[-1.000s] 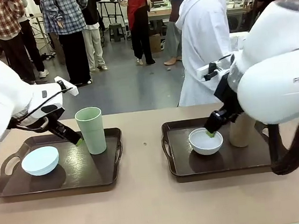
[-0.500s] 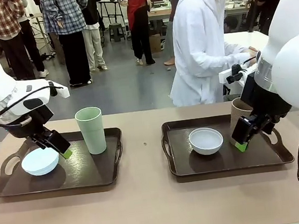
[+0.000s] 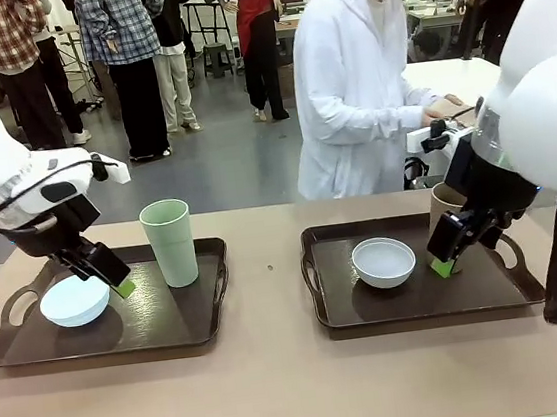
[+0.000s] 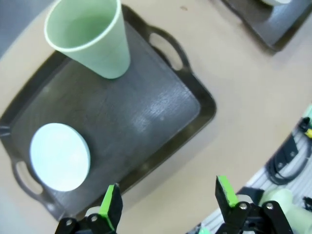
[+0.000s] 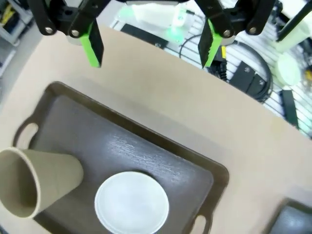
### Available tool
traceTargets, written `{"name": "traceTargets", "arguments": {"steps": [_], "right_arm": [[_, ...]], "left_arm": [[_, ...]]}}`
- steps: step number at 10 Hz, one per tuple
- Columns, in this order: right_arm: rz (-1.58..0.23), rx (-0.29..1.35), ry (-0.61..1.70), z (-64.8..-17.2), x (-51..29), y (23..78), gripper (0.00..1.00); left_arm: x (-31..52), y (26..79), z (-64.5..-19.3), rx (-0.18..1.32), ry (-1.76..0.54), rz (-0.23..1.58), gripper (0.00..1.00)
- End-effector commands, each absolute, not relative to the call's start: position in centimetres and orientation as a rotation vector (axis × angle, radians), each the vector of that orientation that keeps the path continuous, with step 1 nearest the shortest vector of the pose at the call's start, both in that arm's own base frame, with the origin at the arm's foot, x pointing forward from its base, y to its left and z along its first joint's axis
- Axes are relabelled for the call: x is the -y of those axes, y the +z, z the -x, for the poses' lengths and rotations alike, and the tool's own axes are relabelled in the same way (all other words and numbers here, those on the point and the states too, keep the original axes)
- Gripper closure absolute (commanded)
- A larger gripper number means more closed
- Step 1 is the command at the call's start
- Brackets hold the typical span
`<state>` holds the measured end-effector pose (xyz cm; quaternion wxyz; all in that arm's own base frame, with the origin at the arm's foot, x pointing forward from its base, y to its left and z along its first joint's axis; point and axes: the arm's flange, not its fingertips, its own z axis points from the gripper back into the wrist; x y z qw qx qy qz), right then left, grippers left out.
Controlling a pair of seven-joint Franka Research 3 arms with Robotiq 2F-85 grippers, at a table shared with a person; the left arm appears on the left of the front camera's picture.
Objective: Set up a tray with a mat and arrange the tableware.
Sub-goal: Pick up the Picnic Bowl and Reusable plastic cup from the Handle tray in front of the human's position and hold them in the air.
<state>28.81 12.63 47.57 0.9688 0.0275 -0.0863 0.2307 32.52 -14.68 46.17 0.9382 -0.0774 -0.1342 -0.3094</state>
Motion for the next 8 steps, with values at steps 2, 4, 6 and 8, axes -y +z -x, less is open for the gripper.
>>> {"name": "traceTargets", "arguments": {"steps": [2, 4, 6, 8], "right_arm": [[-0.276, 0.153, 0.275, -29.6, -4.9, 47.9, 0.0], [-0.418, 0.2, 0.14, -28.4, 0.7, 48.5, 0.0], [-0.544, 0.271, 0.035, -27.4, 5.0, 49.1, 0.0], [-0.648, 0.328, -0.035, -26.4, 8.9, 49.4, 0.0]], "left_arm": [[10.5, 49.0, -31.6, 0.215, -0.665, 0.407, 0.0], [6.8, 50.2, -31.5, 0.239, -0.61, 0.545, 0.0], [2.6, 50.3, -32.3, 0.27, -0.525, 0.644, 0.0], [-1.9, 49.4, -33.3, 0.288, -0.427, 0.723, 0.0]]}}
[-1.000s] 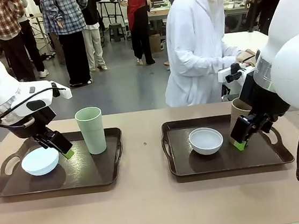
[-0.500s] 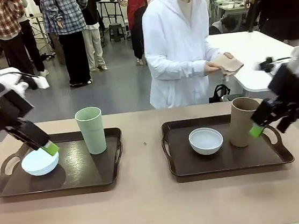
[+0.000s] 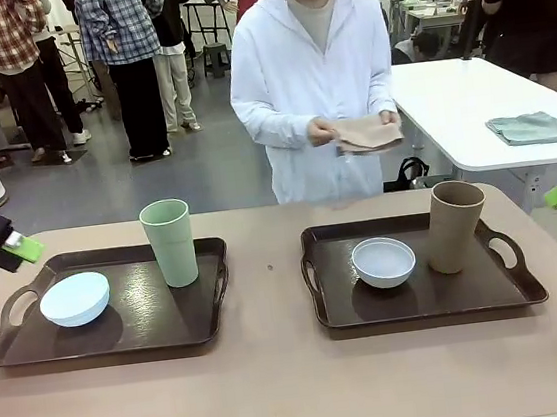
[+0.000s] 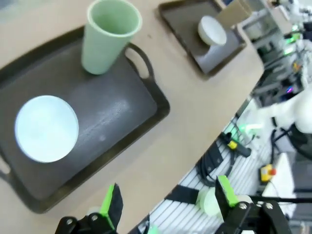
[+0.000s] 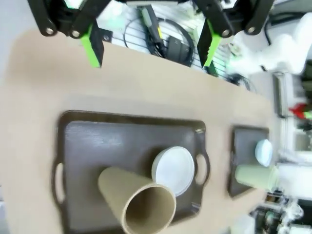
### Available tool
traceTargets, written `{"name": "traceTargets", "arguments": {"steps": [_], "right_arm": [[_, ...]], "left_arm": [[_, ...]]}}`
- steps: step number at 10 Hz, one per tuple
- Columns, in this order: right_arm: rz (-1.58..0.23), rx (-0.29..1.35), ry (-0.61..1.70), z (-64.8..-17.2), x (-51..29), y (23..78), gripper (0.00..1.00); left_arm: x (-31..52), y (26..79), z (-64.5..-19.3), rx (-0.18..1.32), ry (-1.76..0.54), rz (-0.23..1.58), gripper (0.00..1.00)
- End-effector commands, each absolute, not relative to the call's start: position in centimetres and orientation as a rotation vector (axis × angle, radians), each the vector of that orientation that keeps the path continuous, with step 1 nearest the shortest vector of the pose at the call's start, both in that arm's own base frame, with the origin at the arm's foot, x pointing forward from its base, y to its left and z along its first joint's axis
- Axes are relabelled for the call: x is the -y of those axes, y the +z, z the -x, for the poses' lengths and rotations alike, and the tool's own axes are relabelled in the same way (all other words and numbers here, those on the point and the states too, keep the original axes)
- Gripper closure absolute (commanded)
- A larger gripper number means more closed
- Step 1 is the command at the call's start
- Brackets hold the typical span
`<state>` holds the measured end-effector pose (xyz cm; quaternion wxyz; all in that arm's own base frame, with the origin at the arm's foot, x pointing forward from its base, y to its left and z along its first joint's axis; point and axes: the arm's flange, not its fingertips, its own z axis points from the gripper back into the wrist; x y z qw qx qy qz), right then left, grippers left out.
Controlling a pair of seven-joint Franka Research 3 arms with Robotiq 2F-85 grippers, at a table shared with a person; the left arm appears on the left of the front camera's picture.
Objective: Set up a tray with a mat and arrange the tableware.
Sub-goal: Pick up the Picnic Bowl and Reusable plastic cup from the Handle tray in front of the human's position and hold them in the air.
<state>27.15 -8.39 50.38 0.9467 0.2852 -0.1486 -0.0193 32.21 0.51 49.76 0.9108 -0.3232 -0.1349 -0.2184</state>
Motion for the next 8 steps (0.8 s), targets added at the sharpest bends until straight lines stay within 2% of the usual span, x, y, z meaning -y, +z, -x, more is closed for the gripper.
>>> {"name": "traceTargets", "arguments": {"steps": [1, 4, 8], "right_arm": [[-0.694, 0.347, -0.07, -26.0, 10.5, 49.4, 0.0], [-0.837, 0.355, -0.15, -25.2, 15.3, 48.5, 0.0], [-0.834, 0.287, -0.073, -23.9, 18.1, 47.7, 0.0]], "left_arm": [[-3.8, 49.0, -33.5, 0.311, -0.39, 0.764, 0.0], [-8.4, 47.4, -33.2, 0.37, -0.251, 0.877, 0.0], [-12.6, 45.6, -31.2, 0.388, -0.128, 0.95, 0.0]]}}
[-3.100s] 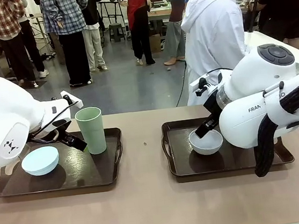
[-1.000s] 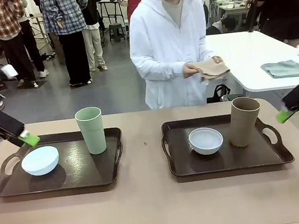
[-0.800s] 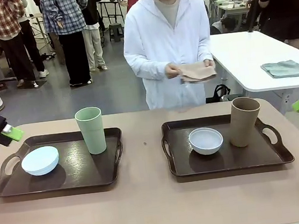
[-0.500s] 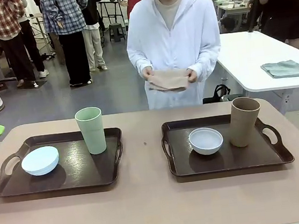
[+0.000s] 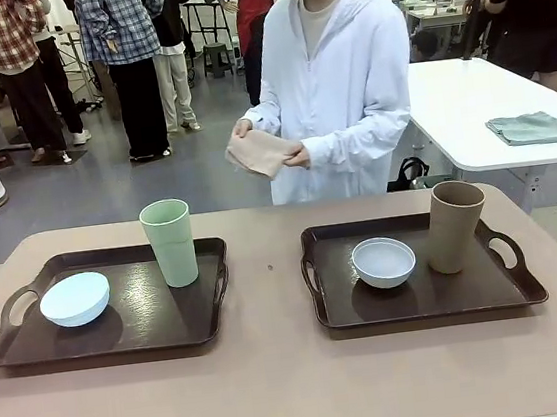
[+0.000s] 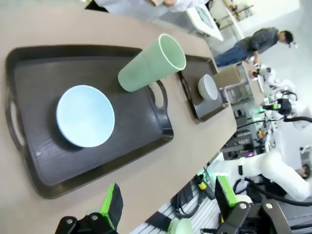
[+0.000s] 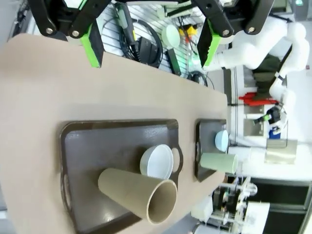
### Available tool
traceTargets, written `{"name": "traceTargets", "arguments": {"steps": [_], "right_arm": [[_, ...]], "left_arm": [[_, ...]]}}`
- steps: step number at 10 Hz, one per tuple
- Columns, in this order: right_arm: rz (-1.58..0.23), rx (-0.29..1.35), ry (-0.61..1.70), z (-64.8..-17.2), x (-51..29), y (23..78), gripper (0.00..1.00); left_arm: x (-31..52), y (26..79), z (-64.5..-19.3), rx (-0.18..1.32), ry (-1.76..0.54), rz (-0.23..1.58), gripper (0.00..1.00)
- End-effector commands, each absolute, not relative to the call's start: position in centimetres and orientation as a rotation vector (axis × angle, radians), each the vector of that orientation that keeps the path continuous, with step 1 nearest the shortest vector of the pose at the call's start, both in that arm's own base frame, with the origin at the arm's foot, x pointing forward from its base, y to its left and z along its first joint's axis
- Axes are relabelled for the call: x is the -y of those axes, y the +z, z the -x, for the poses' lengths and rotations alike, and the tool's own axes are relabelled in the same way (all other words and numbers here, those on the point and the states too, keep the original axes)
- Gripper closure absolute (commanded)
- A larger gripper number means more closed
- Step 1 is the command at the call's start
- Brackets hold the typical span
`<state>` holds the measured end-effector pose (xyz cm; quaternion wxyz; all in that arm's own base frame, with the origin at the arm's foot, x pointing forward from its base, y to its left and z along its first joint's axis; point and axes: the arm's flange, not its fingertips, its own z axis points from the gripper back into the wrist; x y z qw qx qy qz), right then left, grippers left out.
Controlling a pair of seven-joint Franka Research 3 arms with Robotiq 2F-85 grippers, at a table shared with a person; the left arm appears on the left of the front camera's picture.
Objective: Set up a tray with a mat and arrange the tableware.
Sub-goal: Pick up the Picnic Bowl and Reusable plastic cup from the Handle tray in front of the human's position and hold them in the air.
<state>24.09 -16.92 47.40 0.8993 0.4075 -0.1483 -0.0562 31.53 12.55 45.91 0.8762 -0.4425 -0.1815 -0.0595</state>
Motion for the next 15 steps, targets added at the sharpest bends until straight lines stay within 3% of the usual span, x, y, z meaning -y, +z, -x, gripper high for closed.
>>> {"name": "traceTargets", "arguments": {"steps": [1, 15], "right_arm": [[-0.828, 0.285, -0.066, -23.84, 18.44, 47.61, 0.0], [-0.842, 0.292, -0.088, -23.91, 17.85, 47.57, 0.0]], "left_arm": [[-13.34, 45.54, -30.89, 0.384, -0.112, 0.954, 0.0], [-13.55, 45.59, -30.66, 0.368, -0.093, 0.941, 0.0]]}}
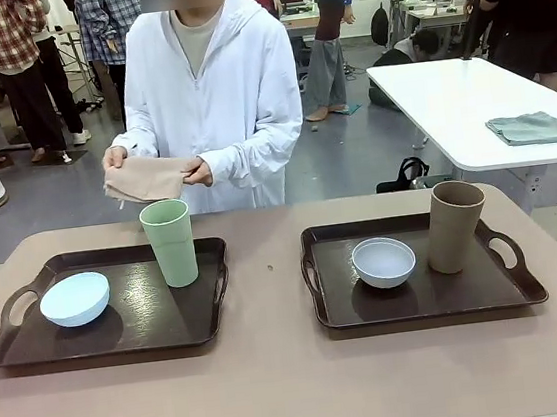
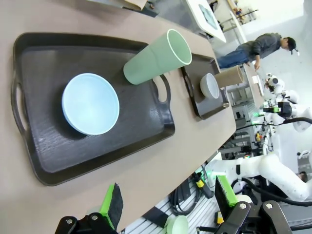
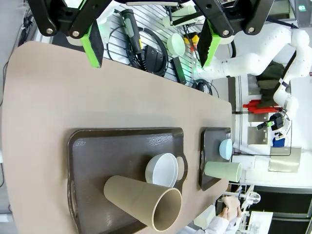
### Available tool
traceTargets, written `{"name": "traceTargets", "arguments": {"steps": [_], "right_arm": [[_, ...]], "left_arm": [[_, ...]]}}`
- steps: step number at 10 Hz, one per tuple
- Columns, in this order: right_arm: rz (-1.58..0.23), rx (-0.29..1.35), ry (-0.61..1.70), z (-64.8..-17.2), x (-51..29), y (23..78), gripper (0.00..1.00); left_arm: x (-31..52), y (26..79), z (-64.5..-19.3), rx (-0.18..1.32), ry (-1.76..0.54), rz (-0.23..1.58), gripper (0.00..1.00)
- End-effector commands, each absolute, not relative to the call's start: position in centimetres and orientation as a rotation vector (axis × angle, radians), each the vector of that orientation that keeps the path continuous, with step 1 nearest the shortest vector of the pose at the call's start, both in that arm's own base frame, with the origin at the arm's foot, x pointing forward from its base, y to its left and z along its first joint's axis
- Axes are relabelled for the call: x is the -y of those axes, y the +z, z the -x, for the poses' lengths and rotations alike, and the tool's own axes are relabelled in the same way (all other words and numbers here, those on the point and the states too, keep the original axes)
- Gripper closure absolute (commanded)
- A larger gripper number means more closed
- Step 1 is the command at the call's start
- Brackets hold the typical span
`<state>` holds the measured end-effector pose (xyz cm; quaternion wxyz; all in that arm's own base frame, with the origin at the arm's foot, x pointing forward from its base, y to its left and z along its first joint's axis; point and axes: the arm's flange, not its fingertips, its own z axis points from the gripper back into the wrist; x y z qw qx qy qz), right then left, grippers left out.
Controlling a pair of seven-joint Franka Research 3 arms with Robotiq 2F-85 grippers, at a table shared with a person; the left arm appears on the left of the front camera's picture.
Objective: Set up a tray with a mat and arrange the tableware.
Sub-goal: Pick up the Picnic Bowl and Reusable plastic cup from the Handle tray in front of the human's position and hold them in the air.
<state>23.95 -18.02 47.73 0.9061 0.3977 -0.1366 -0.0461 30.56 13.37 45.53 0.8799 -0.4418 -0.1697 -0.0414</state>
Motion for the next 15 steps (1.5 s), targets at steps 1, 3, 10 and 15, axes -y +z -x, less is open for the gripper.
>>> {"name": "traceTargets", "arguments": {"steps": [1, 3, 10, 15], "right_arm": [[-0.842, 0.292, -0.088, -23.91, 17.85, 47.57, 0.0], [-0.842, 0.292, -0.088, -23.91, 17.85, 47.57, 0.0], [-0.842, 0.292, -0.088, -23.91, 17.85, 47.57, 0.0], [-0.842, 0.292, -0.088, -23.91, 17.85, 47.57, 0.0]], "left_arm": [[-13.55, 45.59, -30.66, 0.368, -0.093, 0.941, 0.0], [-13.55, 45.59, -30.66, 0.368, -0.093, 0.941, 0.0], [-13.55, 45.59, -30.66, 0.368, -0.093, 0.941, 0.0], [-13.55, 45.59, -30.66, 0.368, -0.093, 0.941, 0.0]]}}
